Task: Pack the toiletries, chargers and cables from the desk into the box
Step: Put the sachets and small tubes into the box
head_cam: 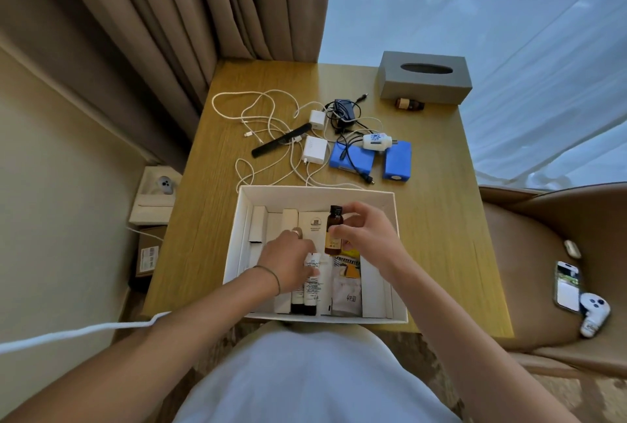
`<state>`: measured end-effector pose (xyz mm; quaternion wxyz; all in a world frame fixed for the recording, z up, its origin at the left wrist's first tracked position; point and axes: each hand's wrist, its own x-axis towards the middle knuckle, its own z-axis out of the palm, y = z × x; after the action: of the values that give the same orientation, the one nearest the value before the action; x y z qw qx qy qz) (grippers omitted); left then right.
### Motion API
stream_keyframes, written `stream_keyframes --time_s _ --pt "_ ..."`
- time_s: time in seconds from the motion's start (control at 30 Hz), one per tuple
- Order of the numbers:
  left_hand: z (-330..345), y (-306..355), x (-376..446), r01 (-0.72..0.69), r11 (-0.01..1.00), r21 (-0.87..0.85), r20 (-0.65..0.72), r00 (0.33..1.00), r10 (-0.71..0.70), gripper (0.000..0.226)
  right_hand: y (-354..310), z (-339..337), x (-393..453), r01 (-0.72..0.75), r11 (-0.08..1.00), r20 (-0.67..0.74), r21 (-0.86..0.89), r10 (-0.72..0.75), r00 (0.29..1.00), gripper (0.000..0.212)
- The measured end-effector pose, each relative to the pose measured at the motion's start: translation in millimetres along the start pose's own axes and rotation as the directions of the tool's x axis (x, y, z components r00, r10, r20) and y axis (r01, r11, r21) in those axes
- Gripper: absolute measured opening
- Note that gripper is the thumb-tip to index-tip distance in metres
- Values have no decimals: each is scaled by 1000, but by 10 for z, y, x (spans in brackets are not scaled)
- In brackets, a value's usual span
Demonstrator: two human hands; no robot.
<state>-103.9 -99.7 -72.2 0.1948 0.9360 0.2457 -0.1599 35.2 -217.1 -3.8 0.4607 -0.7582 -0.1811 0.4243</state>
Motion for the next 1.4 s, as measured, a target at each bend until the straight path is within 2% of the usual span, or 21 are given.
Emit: stream_keyframes --time_s 0.1,0.2,0.3,0.43,0.53,0.6,0.73,0.87,0.97,1.03,1.13,1.3,1.4 --pt "-233 -78 -138 -40 999 -28 -211 977 33 28 11 162 64 -25 999 36 -36 26 999 23" --pt "-534 -237 -334 -82 993 -80 -427 903 40 18 19 369 157 -59 993 70 -101 66 995 19" --pt "-769 -431 -508 -69 983 -167 -533 845 -31 17 30 621 234 -30 978 128 -204 57 990 21" --pt "-930 -614 -622 22 967 -252 -551 818 -163 18 104 985 309 57 914 224 -402 38 974 28" --pt "-970 -681 -663 51 950 -308 -552 803 -222 18 219 1203 355 188 759 292 -623 3 956 25" --pt "-977 -706 -689 58 937 -343 -546 800 -249 18 290 1312 378 228 676 324 -701 17 946 22" --pt "-958 -745 -732 70 911 -407 -518 803 -293 19 394 1465 405 278 552 358 -786 39 933 28" --pt "-954 -764 -737 71 907 -416 -524 796 -303 19 475 1519 408 368 389 388 -844 -29 921 37" --pt "-991 -761 -702 57 908 -414 -527 799 -291 19 475 1516 407 425 317 434 -848 -43 900 35" --pt "-1038 -738 -650 44 911 -411 -521 809 -274 19 464 1513 388 439 306 449 -845 -41 893 31" --pt "-1151 -686 -535 16 914 -406 -517 821 -243 18 332 1447 349 426 394 429 -815 -86 899 26" --pt "-1387 -551 -155 -44 911 -411 -531 824 -199 16 -270 970 409 411 533 317 -739 -263 911 25" --pt "-1460 -442 160 -54 908 -415 -499 848 -178 16 -663 564 496 396 562 240 -726 -333 912 20"
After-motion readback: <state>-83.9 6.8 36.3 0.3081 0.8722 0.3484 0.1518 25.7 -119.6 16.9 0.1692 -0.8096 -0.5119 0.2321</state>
